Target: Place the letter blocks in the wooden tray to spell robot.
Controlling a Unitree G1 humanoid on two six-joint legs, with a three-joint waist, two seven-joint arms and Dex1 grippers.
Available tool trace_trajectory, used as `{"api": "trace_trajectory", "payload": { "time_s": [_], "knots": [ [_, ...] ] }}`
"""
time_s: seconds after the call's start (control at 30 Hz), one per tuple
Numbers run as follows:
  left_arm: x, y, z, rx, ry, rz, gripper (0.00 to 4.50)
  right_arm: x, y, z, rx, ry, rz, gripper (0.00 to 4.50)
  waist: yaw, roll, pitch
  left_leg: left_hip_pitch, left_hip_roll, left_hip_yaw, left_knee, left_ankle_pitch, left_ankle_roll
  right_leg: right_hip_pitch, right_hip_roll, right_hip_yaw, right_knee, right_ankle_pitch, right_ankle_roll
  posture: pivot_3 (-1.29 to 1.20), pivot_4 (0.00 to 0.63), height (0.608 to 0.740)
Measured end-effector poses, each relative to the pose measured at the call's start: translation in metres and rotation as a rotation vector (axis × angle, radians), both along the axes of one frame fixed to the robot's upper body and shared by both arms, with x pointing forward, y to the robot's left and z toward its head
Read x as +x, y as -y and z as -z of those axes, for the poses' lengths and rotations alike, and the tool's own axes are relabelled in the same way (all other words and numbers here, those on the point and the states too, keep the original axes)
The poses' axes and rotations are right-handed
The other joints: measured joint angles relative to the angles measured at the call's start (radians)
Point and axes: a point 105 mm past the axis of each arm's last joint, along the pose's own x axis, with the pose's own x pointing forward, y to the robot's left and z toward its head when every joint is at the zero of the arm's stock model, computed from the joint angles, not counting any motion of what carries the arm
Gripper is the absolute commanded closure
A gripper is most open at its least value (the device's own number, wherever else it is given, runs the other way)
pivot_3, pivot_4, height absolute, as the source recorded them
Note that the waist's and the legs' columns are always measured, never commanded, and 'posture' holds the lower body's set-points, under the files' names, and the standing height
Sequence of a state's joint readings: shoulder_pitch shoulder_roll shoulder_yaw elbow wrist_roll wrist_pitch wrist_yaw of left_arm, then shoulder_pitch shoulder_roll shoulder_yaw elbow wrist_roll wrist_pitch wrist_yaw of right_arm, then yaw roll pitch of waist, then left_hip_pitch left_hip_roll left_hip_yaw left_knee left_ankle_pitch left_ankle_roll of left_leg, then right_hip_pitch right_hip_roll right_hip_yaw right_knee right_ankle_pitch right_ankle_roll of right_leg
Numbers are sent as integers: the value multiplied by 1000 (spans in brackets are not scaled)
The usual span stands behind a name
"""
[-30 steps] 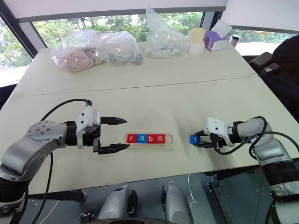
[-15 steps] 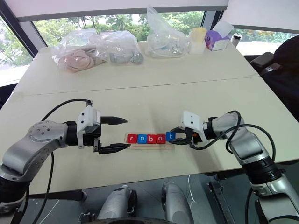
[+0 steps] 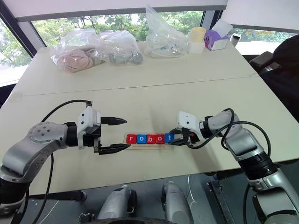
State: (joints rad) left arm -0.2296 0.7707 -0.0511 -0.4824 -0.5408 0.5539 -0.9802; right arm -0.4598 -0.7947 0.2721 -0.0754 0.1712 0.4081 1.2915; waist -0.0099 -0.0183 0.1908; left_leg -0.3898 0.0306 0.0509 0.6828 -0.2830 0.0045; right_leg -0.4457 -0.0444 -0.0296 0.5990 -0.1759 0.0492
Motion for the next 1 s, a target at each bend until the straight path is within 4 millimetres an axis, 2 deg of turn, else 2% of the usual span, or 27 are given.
{"api": "trace_trajectory", "payload": {
  "time_s": [0.37, 1.0],
  "knots": [
    [0, 1, 0, -8, 4, -8, 0, 4, 5, 9, -56, -1, -13, 3354, 0, 0, 0, 0, 0, 0, 0, 0, 0, 0, 0, 0, 0, 0, 0, 0, 150, 740],
    [-3, 3, 0, -12, 9, -17, 0, 8, -2, 7, -64, 20, -42, 3354, 0, 0, 0, 0, 0, 0, 0, 0, 0, 0, 0, 0, 0, 0, 0, 0, 150, 740]
  ]
}}
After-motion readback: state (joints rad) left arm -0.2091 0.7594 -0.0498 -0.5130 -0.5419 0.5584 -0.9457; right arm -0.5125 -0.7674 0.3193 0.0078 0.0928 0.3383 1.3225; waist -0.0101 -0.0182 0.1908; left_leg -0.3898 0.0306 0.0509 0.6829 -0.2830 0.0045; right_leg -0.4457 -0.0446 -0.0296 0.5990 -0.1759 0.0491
